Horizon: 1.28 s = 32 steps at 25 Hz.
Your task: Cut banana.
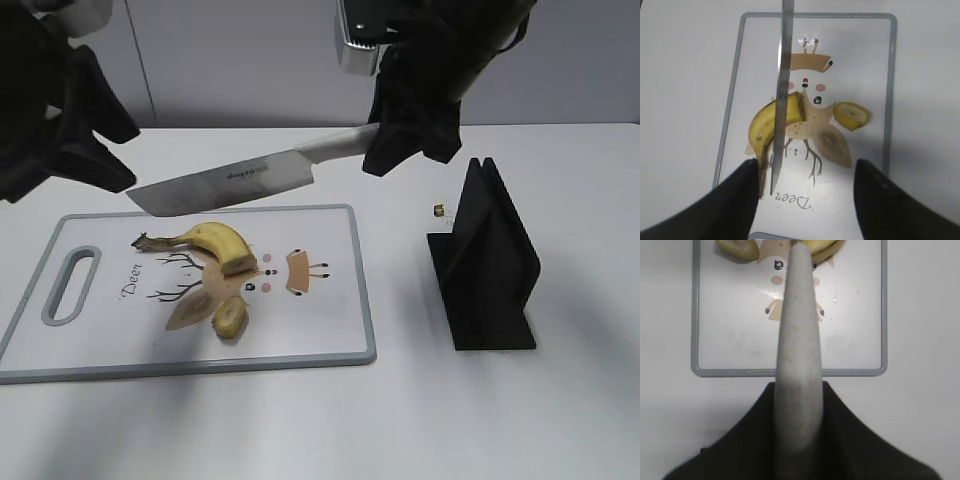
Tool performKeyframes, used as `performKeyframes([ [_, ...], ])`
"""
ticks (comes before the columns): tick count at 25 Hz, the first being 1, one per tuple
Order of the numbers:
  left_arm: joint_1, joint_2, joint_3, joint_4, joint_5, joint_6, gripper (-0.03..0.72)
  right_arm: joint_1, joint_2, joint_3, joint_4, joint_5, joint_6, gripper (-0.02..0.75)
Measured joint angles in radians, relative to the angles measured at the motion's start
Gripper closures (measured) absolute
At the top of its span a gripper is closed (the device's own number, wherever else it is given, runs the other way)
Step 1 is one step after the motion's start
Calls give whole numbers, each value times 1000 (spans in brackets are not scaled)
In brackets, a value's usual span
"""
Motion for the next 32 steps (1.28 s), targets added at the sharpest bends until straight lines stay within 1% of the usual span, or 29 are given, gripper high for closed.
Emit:
performKeyframes([
  [7, 0, 124, -35, -10, -34, 10, 102, 0, 21, -9, 58, -5, -47, 573],
  [14, 0, 206, -41, -8, -119, 10, 105, 0, 21, -11, 62, -17, -54, 573],
  [16, 0, 211, -41, -5, -130, 10, 125, 0, 21, -11, 62, -24, -55, 573],
  [18, 0, 211, -41, -5, -142, 6, 176, -1, 21, -11, 62, -26, -56, 573],
  [22, 0, 211, -41, -5, -162, 6, 306, -15, 21, -11, 89, -27, -60, 573],
  [26, 0, 211, -41, -5, -170, 6, 482, -25, 21, -11, 136, -30, -88, 573],
  [29, 0, 211, -41, -5, -170, 6, 624, -28, 23, -11, 142, -40, -92, 573],
  [30, 0, 211, -41, -5, -167, 6, 649, -28, 29, -12, 142, -43, -95, 573],
  [32, 0, 212, -41, 3, -162, 4, 668, -29, 45, -16, 142, -43, -96, 573],
])
